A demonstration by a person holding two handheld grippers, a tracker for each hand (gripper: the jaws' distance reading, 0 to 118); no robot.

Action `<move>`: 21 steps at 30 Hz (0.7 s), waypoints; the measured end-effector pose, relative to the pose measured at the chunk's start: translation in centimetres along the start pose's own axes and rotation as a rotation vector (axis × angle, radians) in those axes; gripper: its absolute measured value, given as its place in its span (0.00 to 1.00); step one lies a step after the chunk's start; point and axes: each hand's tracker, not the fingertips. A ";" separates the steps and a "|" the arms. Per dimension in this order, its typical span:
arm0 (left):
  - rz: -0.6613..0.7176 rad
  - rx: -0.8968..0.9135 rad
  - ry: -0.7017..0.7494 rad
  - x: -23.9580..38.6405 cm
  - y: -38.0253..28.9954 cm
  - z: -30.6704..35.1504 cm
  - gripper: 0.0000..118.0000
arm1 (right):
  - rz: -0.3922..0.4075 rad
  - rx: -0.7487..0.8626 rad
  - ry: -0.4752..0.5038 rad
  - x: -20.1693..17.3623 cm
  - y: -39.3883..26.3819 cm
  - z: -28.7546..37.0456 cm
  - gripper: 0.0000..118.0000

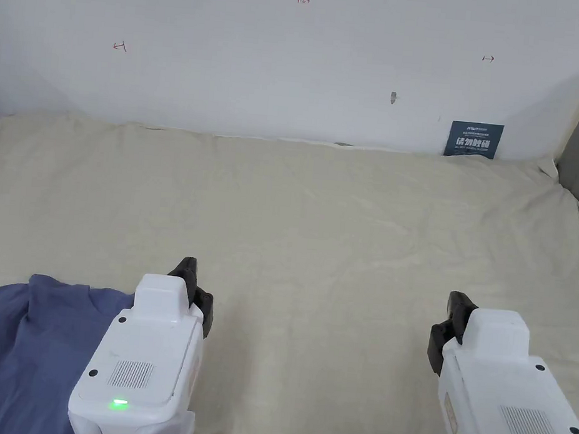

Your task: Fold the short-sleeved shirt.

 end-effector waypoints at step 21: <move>-0.002 -0.019 0.595 -18.8 0.1 10.9 0.00 | 0.049 0.082 0.527 -18.9 3.5 -3.4 0.01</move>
